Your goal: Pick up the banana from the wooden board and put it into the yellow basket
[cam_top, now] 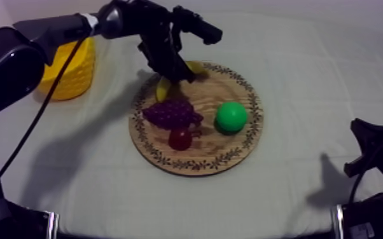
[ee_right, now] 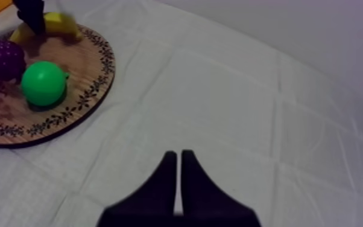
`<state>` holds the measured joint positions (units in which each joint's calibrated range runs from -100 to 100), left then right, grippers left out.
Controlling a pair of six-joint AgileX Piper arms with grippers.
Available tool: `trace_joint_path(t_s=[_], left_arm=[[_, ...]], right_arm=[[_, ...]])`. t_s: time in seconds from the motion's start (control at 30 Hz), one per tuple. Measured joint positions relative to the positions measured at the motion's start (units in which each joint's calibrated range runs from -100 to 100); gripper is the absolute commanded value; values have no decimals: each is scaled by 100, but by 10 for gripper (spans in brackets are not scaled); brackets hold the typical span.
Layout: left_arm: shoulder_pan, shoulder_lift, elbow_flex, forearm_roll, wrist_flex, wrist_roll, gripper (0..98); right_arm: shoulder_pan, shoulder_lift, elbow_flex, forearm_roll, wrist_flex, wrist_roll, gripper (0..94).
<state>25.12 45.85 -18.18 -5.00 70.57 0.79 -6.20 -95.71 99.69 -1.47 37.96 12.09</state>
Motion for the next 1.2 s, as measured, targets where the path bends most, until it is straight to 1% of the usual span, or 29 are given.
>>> trace_joint_path(t_s=[0.1, 0.3, 0.47, 0.57, 0.7, 0.87, 1.0, 1.2], left_arm=[[-11, -208, -74, -107, 148, 82, 223], [-123, -810, -493, -434, 671, 156, 220], [-342, -1469, -933, -735, 1209, 149, 216], [-530, -1833, -1030, -852, 1412, 136, 215], [-827, -2306, -836, -913, 1526, 149, 214], [-1256, -2826, -371, -949, 1365, 201, 215], [-1600, -2987, 137, -936, 1144, 221, 217], [-2068, -2835, 869, -854, 710, 218, 232]], right_arm=[[0, 0, 0, 0, 0, 0, 5], [0, 0, 0, 0, 0, 0, 5], [0, 0, 0, 0, 0, 0, 5], [0, 0, 0, 0, 0, 0, 5], [0, 0, 0, 0, 0, 0, 5], [0, 0, 0, 0, 0, 0, 5], [0, 0, 0, 0, 0, 0, 5], [0, 0, 0, 0, 0, 0, 5]])
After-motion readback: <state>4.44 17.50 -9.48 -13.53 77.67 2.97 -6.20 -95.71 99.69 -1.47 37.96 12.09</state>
